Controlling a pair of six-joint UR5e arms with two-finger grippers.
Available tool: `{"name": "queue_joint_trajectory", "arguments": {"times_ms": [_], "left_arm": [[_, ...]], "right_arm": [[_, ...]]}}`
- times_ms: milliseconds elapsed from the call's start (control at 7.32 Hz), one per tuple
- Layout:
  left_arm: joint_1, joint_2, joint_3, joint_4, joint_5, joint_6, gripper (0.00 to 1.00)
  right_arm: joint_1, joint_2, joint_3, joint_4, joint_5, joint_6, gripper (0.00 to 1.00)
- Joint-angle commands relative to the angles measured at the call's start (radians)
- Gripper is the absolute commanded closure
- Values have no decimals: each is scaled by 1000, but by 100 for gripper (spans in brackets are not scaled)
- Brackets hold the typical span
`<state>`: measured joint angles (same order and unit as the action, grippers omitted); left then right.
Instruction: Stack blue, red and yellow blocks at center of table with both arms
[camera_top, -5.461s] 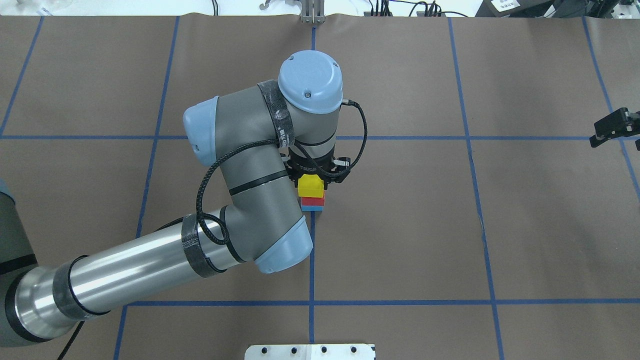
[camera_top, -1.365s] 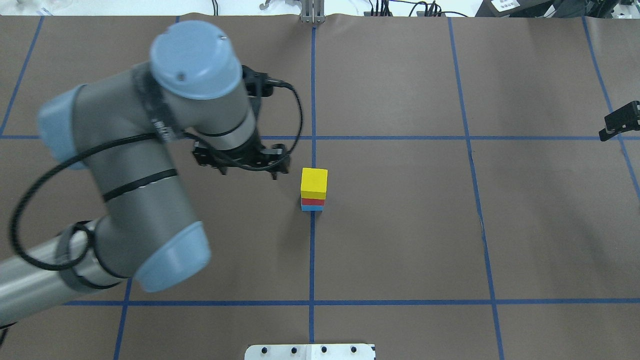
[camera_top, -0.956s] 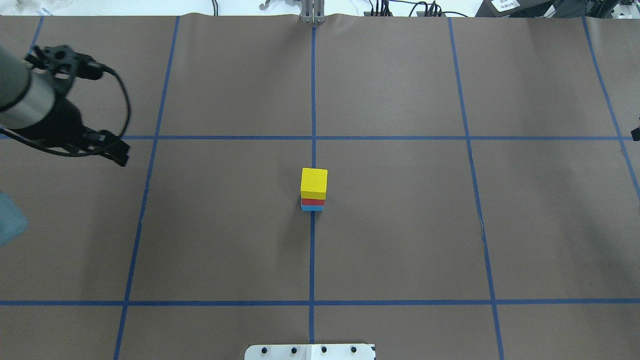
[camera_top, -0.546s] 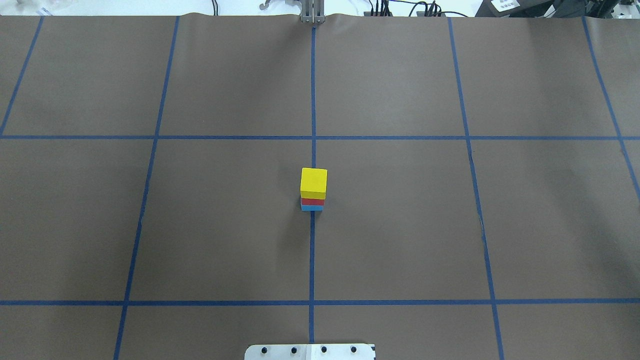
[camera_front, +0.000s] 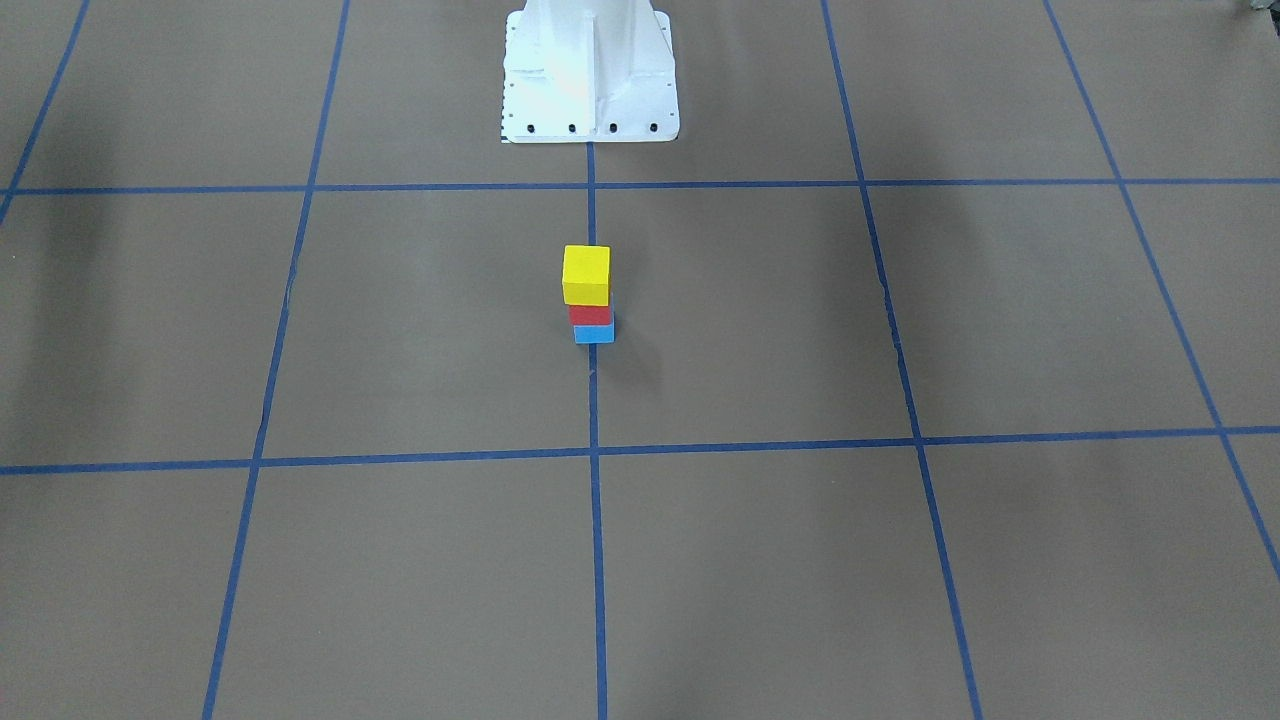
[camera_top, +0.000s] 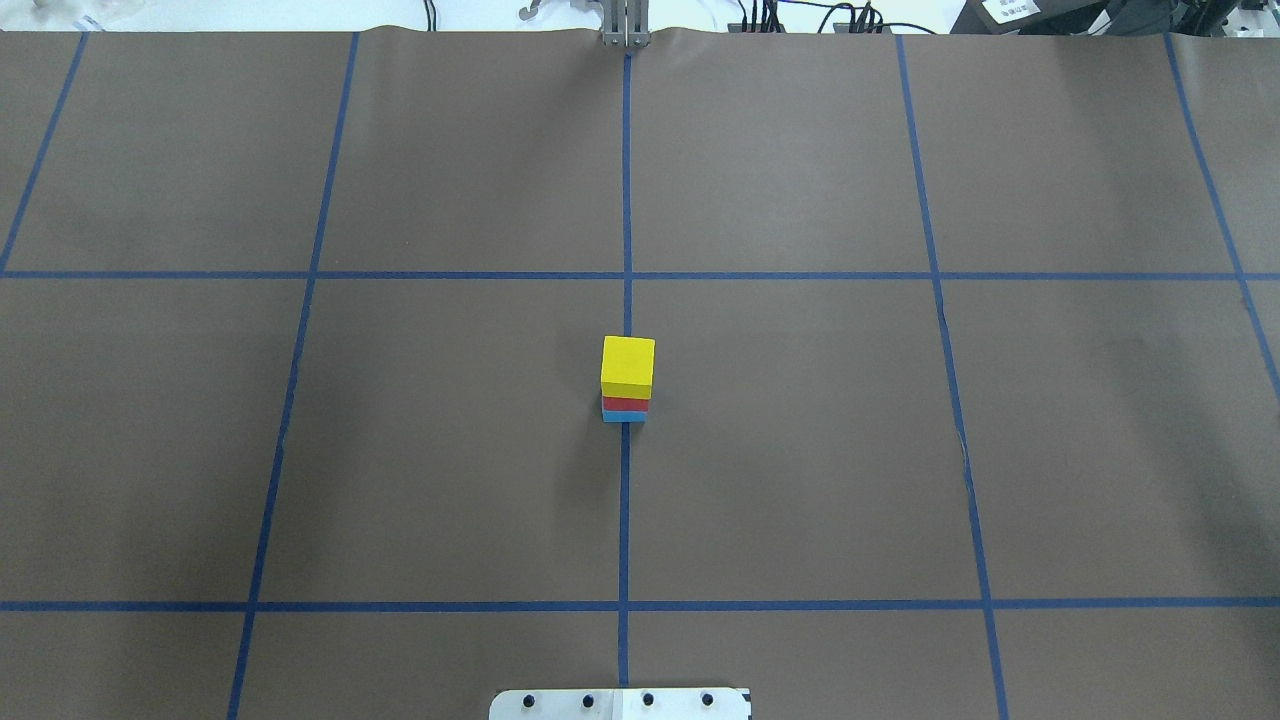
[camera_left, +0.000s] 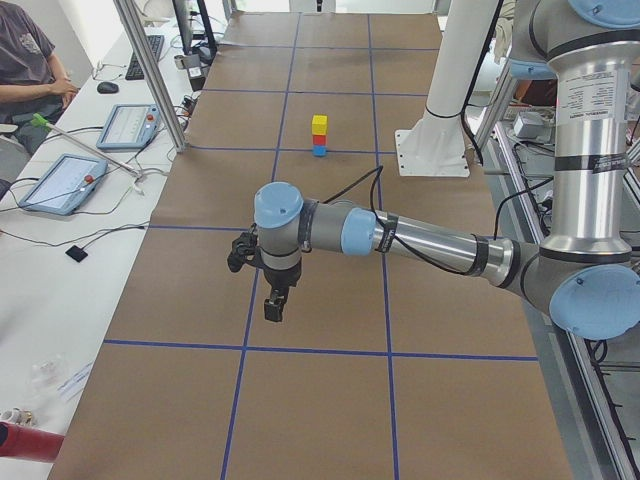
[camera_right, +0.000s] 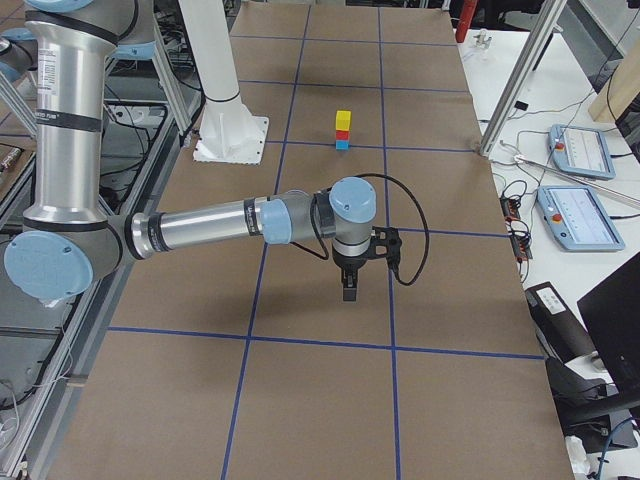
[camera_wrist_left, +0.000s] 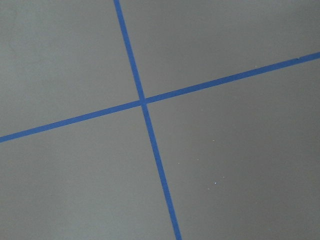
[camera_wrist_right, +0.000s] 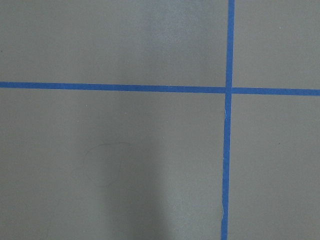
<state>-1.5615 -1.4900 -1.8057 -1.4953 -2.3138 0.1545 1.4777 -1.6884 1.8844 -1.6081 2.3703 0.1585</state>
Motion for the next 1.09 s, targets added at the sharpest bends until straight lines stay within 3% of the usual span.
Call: {"name": "queue_joint_trajectory", "arguments": {"times_ms": [0, 956], "left_arm": [[-12, 14, -1, -11, -12, -127, 0], [-11, 16, 42, -20, -12, -139, 0]], "right_arm": [[3, -31, 2, 0, 6, -1, 0], [4, -22, 4, -3, -13, 6, 0]]}}
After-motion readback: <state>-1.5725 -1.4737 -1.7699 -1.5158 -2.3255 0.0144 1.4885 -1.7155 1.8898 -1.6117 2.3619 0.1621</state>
